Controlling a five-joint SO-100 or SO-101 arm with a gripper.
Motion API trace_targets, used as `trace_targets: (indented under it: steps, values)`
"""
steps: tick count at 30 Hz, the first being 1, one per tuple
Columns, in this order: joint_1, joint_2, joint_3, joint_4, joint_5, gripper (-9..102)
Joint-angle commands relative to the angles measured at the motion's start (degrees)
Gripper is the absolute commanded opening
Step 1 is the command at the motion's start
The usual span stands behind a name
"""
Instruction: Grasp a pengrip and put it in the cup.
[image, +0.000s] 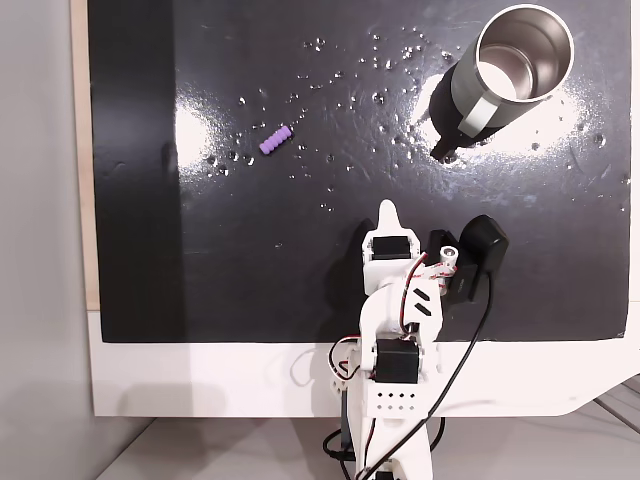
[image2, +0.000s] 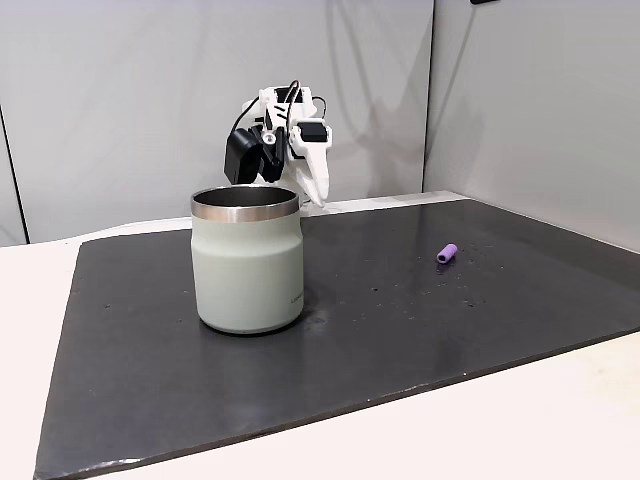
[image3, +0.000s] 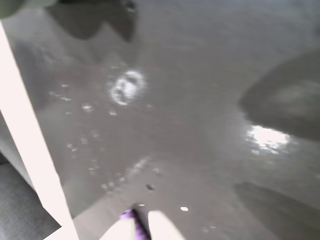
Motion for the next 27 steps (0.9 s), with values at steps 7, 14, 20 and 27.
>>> trace_targets:
  steps: [7,14,20,27]
  values:
    - [-4.7,-28.2,-29.3,-0.2,-3.7,0]
    - [-8.4,-47.9,-46.6,4.1,-4.4,1]
    - [-13.0,-60.0,-57.5,8.3,-4.1,2]
    - [-16.9,-74.8,-72.4,15.8,-0.6,6]
